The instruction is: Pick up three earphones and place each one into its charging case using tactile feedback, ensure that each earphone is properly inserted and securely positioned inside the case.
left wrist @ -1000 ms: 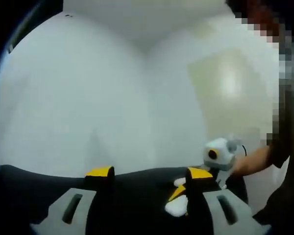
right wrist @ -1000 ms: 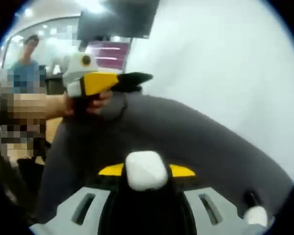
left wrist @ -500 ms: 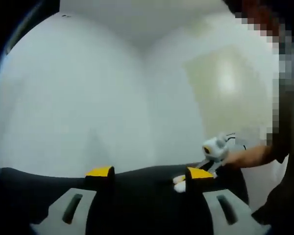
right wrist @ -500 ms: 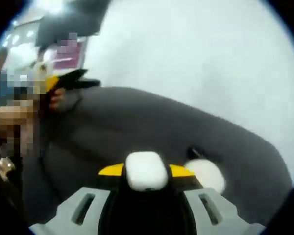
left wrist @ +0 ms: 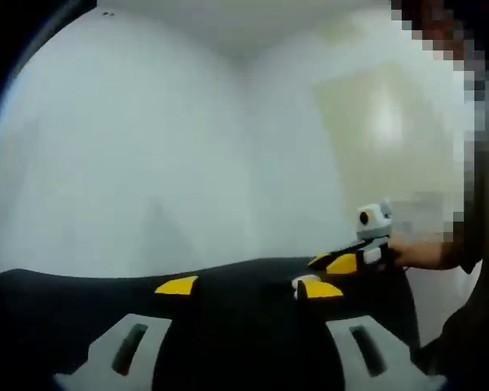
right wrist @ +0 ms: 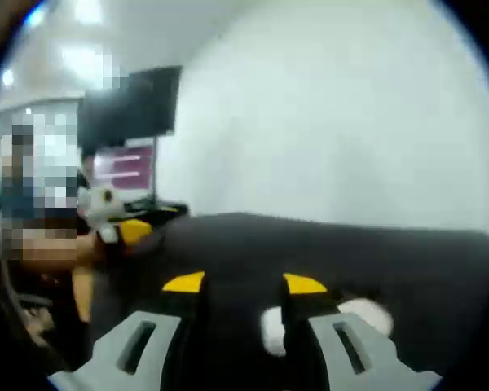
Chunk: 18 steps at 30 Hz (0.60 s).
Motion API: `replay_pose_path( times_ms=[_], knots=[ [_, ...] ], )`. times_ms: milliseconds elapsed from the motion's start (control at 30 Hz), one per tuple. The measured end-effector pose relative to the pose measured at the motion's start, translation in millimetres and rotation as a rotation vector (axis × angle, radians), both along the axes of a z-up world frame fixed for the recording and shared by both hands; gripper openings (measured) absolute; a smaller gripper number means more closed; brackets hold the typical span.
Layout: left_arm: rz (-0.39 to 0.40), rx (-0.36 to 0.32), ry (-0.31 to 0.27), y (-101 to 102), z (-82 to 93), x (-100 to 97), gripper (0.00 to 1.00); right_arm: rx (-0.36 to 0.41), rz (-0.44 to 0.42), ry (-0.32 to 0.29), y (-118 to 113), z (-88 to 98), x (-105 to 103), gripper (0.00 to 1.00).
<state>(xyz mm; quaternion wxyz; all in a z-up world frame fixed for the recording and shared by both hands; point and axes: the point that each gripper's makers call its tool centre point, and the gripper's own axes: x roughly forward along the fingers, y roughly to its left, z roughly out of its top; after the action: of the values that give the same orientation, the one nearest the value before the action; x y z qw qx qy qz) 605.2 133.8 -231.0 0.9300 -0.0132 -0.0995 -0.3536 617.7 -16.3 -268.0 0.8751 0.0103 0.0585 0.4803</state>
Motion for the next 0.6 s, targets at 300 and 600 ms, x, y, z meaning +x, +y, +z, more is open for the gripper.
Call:
replay_pose_path(
  times_ms=[300,600],
  knots=[
    [0.178,0.115,0.157,-1,-22.8,-3.2,0.38,-0.001,0.044,0.006,37,-8.7,-5,0.32],
    [0.26,0.251,0.206,9,-57.3,-10.7,0.36,0.02,0.091,0.056,28,-22.7,0,0.3]
  ],
)
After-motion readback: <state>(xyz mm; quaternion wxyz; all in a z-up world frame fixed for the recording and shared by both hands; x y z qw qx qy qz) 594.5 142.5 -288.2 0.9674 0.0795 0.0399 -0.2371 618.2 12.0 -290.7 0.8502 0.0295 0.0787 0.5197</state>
